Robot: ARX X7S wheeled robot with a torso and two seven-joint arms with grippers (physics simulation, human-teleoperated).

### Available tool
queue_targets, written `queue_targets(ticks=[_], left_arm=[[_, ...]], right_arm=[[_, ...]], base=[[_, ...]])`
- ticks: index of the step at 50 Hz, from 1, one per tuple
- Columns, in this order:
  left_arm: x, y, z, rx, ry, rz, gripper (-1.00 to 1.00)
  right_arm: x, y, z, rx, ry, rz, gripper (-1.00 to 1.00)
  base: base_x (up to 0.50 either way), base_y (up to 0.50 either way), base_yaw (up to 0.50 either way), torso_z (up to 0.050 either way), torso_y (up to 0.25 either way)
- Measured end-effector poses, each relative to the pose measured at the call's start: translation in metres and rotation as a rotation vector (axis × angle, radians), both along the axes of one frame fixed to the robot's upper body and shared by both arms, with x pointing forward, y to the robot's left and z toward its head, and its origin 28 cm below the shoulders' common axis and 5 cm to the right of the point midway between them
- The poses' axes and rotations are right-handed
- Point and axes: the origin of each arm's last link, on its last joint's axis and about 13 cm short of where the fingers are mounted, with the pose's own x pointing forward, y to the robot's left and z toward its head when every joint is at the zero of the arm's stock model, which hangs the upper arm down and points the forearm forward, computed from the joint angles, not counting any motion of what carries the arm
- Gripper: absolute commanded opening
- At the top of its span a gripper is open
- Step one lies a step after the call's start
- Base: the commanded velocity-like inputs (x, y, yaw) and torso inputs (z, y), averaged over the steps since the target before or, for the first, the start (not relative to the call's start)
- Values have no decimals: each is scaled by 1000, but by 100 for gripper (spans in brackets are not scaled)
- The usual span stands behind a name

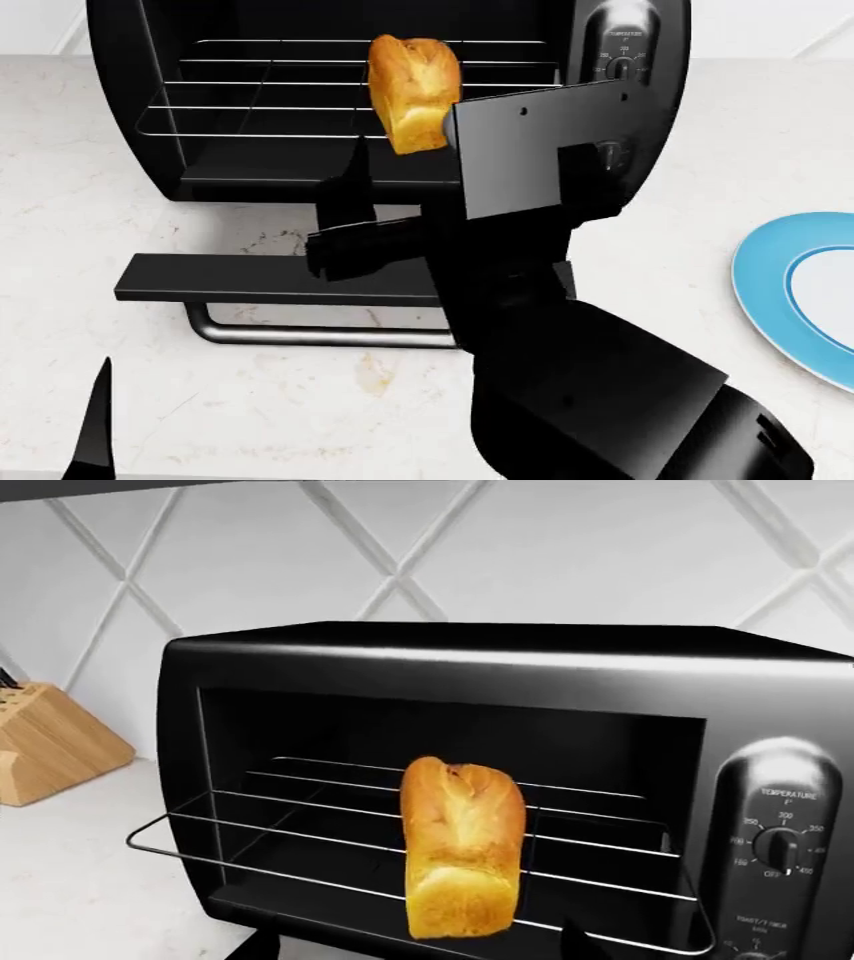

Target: Pick the bread from the rack and place it on the plate on the counter.

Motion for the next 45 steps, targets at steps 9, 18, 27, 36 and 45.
queue_targets(ticks=[9,18,27,36,45], left_arm=[[0,0,0,3,-1,-2,100],[0,0,0,5,0,-3,100],[-1,0,0,8,1,-6,100],[0,-1,0,13,1,-10,100],[0,-1,0,16,1,-12,100]], right_arm=[[8,2,0,-12,17,5,100],[16,2,0,-19,30,3,100],[21,0,0,-20,39,-2,100],[29,-1,-2,-26,56,-7,100],[37,1,-5,-39,77,0,100]], base=[[0,0,0,0,0],[0,0,0,0,0],[0,0,0,0,0],[0,0,0,0,0],[0,0,0,0,0]])
